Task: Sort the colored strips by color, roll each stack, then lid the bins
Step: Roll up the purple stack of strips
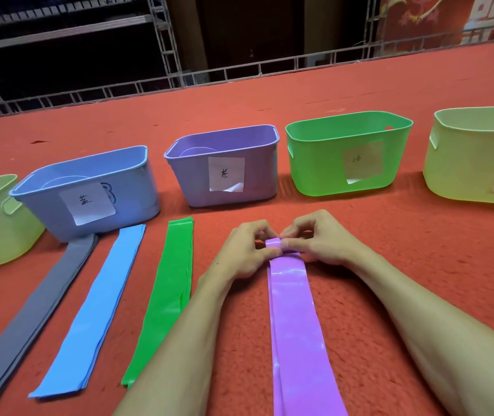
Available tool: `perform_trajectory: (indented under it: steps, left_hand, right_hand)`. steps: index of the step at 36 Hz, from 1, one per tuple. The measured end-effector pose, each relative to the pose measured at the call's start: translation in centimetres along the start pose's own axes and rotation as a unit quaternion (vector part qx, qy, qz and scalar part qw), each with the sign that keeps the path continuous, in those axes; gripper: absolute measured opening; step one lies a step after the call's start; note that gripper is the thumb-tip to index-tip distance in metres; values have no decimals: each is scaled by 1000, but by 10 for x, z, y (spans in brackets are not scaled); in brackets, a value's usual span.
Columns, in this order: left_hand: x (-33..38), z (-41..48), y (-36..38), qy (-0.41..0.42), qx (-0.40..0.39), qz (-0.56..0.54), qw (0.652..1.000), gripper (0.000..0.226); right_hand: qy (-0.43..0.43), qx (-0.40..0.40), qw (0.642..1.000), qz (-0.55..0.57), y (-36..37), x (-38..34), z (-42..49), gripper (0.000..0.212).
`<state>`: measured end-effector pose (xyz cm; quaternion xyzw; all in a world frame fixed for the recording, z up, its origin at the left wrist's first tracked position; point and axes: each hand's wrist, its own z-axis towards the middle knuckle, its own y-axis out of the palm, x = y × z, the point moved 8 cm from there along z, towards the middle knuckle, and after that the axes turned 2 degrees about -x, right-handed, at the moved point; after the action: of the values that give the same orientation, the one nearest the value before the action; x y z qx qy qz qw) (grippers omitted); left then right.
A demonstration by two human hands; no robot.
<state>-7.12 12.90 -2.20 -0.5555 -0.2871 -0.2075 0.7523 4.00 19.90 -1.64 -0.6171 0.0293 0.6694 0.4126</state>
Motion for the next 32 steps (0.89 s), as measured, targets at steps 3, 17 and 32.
perform_trajectory:
  steps: [3, 17, 32]
  left_hand:
    - [1, -1, -2, -2, 16, -18, 1000, 22]
    - [18, 1, -8, 68, 138, 14, 988, 21]
    - [-6, 7, -1, -6, 85, -66, 994, 16]
  right_hand:
    - [2, 0, 1000, 11, 0, 1, 0, 8]
    - [-29, 50, 991, -117, -8, -7, 2, 22]
    - [-27, 69, 987, -141, -9, 2, 5, 32]
